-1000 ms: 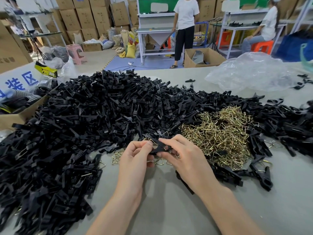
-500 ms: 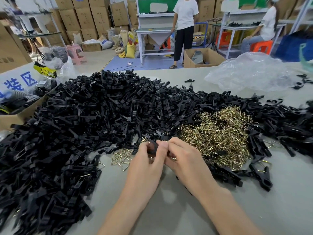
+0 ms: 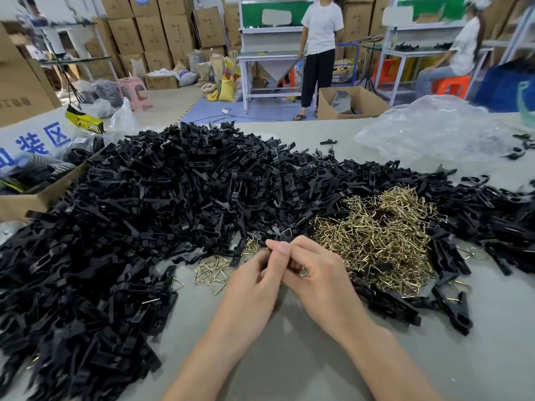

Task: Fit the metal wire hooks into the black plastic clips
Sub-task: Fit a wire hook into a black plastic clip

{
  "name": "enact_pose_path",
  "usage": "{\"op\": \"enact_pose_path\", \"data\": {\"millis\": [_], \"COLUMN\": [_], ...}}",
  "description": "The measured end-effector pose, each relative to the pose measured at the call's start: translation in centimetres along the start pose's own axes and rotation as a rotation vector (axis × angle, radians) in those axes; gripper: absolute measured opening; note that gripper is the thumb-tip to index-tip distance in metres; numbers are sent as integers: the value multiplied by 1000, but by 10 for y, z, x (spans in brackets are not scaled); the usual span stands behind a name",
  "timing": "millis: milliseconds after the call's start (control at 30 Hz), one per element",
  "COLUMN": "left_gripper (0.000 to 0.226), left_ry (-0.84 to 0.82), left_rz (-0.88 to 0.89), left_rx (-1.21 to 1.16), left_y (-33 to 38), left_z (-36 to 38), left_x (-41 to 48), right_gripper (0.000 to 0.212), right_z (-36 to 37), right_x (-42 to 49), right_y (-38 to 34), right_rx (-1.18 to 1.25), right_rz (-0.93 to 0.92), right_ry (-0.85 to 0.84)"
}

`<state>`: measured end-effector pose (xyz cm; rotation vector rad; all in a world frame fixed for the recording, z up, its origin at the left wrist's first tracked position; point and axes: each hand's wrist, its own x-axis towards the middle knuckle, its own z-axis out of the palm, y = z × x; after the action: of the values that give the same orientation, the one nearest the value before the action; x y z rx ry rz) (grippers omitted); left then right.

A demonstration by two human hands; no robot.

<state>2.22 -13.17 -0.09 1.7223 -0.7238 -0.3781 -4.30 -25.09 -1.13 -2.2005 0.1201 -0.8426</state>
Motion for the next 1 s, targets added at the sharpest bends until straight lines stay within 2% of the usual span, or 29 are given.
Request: {"op": "enact_pose_path", "data": {"millis": [200,333,467,600,733,1000], "left_gripper": [65,55,43,39,40,24], "left_ry": [-55,-112,-160,-163,-99,-112], "left_rz": [-145,-265,-375,-446,-503,-511], "left_rx": [-205,-496,-691,-781,-852,-768], "left_y": [4,8,11,10,9,15], "left_z": [-1,9,12,6,5,8], "left_x": [4,4,2,5,7,6], "right_gripper": [25,23,19,11,16,10], "right_z": [2,1,-2,-3,1,3], "right_x": [0,0,0,1,1,0], "right_y": [-6,-8,-4,-4,-7,-8], "right_rx": [73,64,76,101,73,1], "right_rz": [22,38,57,42,5,-25], "right_ry": [8,23,-78,-136,-172,-195]}}
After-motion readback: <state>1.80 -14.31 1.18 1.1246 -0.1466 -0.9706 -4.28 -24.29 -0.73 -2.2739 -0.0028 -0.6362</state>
